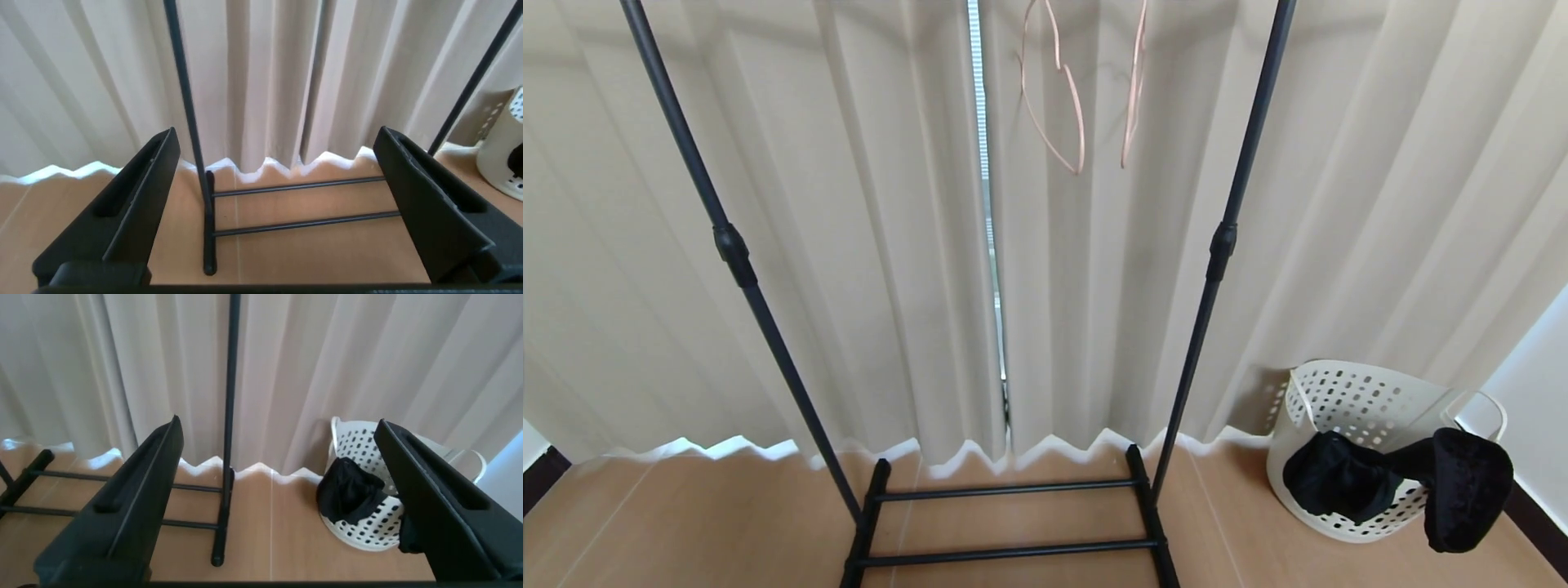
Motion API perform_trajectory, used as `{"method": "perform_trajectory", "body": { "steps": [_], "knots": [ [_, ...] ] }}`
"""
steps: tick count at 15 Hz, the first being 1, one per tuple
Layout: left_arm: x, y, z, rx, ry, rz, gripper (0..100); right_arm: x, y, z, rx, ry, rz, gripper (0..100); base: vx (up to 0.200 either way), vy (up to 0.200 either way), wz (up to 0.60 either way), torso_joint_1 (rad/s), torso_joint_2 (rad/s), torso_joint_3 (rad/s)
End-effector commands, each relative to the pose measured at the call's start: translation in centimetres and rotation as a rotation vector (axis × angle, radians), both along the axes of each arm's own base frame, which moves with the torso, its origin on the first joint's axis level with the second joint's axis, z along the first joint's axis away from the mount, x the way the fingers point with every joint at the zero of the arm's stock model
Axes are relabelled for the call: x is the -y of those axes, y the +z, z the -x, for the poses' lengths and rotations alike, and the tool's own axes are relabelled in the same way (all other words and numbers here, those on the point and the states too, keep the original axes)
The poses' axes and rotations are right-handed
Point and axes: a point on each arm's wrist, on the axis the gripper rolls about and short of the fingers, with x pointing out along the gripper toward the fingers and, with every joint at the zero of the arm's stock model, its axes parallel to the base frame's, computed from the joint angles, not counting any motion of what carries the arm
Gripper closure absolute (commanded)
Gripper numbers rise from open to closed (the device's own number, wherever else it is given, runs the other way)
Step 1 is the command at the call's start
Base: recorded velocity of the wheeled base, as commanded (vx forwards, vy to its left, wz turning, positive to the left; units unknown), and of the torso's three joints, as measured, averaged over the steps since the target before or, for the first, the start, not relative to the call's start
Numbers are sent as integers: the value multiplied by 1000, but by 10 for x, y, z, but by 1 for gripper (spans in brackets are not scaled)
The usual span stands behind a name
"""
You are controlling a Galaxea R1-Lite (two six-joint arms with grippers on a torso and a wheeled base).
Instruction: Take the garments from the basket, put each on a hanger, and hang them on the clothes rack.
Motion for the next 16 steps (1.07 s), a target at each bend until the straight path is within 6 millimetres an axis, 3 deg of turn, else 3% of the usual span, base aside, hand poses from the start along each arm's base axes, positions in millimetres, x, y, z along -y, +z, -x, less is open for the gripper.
{"method": "perform_trajectory", "body": {
  "steps": [1, 3, 6, 16],
  "knots": [
    [0, 0, 0, -1, 0, 0, 0, 0, 0, 0, 0, 0, 0, 0, 0, 0, -600, -2, 12, 17],
    [0, 0, 0, -1, 0, 0, 0, 0, 0, 0, 0, 1, 0, 0, 0, 0, -600, 0, 12, 5],
    [0, 0, 0, -1, 0, 0, 0, 0, 0, 0, 0, 0, 0, 0, 0, 0, 0, 0, 0, 0],
    [0, 0, 0, -1, -1, 0, 0, 0, 0, 0, 0, 0, 0, 0, 0, -200, 0, 3, 3, 4]
  ]
}}
